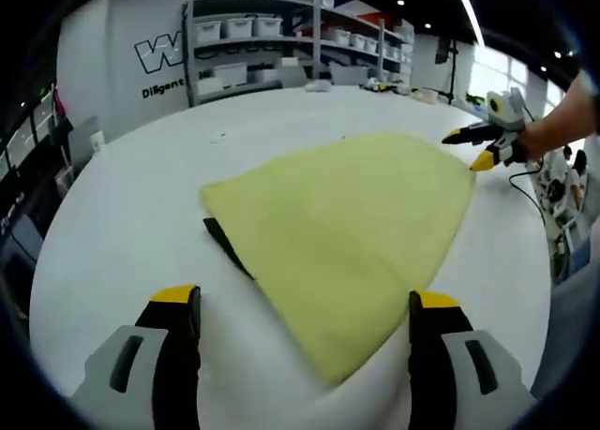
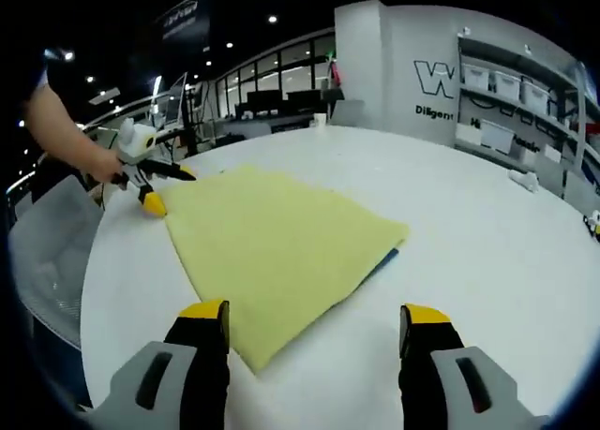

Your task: Fold the garment on the visible template until the final outline fits inside the template.

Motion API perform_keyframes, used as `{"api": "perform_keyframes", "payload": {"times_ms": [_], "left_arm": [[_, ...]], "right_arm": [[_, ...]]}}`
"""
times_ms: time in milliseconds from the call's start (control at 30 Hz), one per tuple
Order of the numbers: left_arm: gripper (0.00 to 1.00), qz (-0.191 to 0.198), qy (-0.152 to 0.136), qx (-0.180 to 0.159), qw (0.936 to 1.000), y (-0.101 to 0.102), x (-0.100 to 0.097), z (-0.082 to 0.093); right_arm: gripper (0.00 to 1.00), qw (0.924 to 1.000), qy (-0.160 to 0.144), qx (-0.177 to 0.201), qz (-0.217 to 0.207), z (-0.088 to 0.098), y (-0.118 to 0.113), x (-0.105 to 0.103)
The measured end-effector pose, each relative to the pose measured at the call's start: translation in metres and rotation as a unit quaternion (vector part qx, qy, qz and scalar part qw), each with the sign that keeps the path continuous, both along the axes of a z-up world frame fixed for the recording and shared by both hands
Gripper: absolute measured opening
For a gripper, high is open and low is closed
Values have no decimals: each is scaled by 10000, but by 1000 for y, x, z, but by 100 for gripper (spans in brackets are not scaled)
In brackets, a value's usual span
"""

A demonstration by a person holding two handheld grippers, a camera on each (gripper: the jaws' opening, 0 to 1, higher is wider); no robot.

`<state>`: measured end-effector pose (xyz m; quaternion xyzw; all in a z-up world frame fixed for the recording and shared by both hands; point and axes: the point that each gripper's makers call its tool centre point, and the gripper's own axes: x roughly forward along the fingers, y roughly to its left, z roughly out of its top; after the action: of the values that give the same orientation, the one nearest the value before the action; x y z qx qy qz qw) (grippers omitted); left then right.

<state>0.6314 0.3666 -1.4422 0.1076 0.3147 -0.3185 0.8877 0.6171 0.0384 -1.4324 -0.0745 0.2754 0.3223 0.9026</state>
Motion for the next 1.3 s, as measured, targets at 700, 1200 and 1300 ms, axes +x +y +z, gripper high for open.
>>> {"api": "perform_keyframes", "payload": {"times_ms": [700, 1200, 1300], "left_arm": [[94, 805, 188, 174, 9964, 49, -2, -7], [92, 1190, 93, -49, 9928, 70, -23, 32], [93, 1247, 32, -185, 9920, 68, -31, 40]], "right_arm": [[75, 9988, -18, -420, -264, -14, -42, -18], [72, 9971, -176, -469, -566, 24, -62, -41], [76, 9974, -244, -381, -561, 35, -54, -46]]}}
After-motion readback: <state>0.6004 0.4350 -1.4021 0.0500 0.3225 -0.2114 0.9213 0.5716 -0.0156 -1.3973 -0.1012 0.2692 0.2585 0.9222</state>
